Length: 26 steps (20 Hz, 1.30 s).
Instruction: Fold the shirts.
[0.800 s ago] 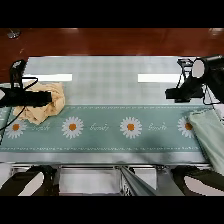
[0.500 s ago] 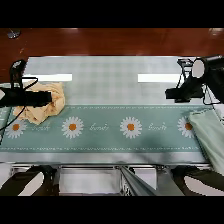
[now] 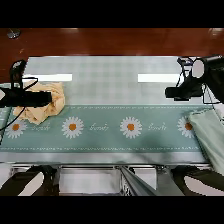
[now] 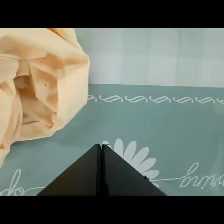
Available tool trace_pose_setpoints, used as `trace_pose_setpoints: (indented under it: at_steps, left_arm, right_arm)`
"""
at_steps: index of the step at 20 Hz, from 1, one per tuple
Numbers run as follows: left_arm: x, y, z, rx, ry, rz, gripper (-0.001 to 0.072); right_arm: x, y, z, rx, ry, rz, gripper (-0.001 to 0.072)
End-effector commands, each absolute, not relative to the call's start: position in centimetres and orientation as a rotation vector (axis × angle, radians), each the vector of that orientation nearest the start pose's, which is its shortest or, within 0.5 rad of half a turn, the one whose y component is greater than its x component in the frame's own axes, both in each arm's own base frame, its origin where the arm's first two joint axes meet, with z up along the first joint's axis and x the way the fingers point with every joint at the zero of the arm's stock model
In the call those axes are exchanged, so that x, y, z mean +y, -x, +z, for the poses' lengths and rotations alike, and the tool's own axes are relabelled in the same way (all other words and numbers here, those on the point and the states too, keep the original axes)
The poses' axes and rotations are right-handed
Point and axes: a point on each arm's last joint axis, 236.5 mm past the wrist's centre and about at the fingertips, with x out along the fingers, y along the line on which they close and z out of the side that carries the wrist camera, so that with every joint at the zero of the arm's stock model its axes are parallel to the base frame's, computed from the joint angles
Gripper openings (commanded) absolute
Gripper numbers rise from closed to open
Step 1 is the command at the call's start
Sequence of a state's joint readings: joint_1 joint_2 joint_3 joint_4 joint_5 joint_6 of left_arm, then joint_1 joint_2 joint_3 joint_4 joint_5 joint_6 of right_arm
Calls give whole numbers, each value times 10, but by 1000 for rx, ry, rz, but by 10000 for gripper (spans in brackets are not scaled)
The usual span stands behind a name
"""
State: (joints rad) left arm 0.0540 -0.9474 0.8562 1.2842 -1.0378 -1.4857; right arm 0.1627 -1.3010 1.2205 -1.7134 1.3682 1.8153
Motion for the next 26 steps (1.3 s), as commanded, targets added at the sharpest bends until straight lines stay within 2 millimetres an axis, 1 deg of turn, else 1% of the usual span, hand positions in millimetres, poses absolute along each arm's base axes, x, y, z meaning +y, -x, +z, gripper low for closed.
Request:
trace_pose_setpoints:
  at_steps: [1,2,3,4,5,6,7,8,9,10,11,12,14,15,16,17,18,19,20,21,22,23,24,25,26]
  left_arm:
    - [-22,-347,36,1027,156,-88,551]
    - [-1,-356,40,985,80,-28,703]
    - [28,-361,43,958,23,66,703]
    - [65,-361,47,934,16,208,701]
    - [97,-360,50,902,60,328,701]
    - [117,-361,49,872,129,391,700]
    - [130,-362,41,870,190,422,700]
    - [137,-362,28,893,233,439,700]
    - [140,-363,9,934,250,446,699]
    - [139,-364,-10,985,254,446,700]
    - [135,-362,-31,1045,258,439,699]
    - [129,-357,-55,1130,252,427,698]
    - [113,-339,-93,1313,289,417,696]
    - [101,-330,-108,1410,317,387,665]
    - [87,-325,-117,1485,328,321,473]
    - [72,-323,-121,1543,334,229,155]
    - [60,-328,-115,1554,359,163,35]
    - [48,-342,-99,1510,391,105,35]
    - [36,-365,-69,1410,425,37,34]
    - [26,-387,-32,1290,462,-4,35]
    - [16,-408,18,1138,491,-53,35]
    - [6,-423,74,979,504,-107,35]
    - [-4,-428,129,838,501,-149,35]
    - [-13,-426,174,727,486,-186,35]
    - [-25,-420,216,631,466,-231,35]
  right_arm:
    - [31,-388,20,1261,6,-115,291]
    - [33,-396,19,1237,15,-100,629]
    - [34,-398,15,1239,20,-95,633]
    - [33,-396,8,1266,29,-96,632]
    - [33,-392,2,1297,34,-95,632]
    - [37,-388,-3,1319,24,-88,631]
    - [41,-388,-5,1325,12,-75,630]
    - [46,-390,-5,1318,-4,-60,630]
    - [51,-394,-4,1301,-25,-46,630]
    - [56,-396,-4,1293,-46,-33,630]
    - [60,-398,-3,1285,-62,-23,630]
    - [62,-398,-3,1285,-73,-18,630]
    - [64,-398,-3,1286,-75,-13,629]
    - [64,-398,-3,1287,-75,-13,629]
    - [64,-397,-3,1289,-77,-12,629]
    - [67,-396,-3,1295,-90,-5,628]
    - [69,-393,-2,1301,-99,1,628]
    - [71,-391,2,1302,-99,12,628]
    - [70,-389,9,1290,-91,20,628]
    - [69,-388,20,1264,-84,27,628]
    - [67,-388,33,1227,-79,27,627]
    - [64,-388,46,1190,-74,26,627]
    - [63,-386,62,1150,-76,29,620]
    - [63,-384,76,1113,-79,33,620]
    - [62,-381,91,1075,-84,38,620]
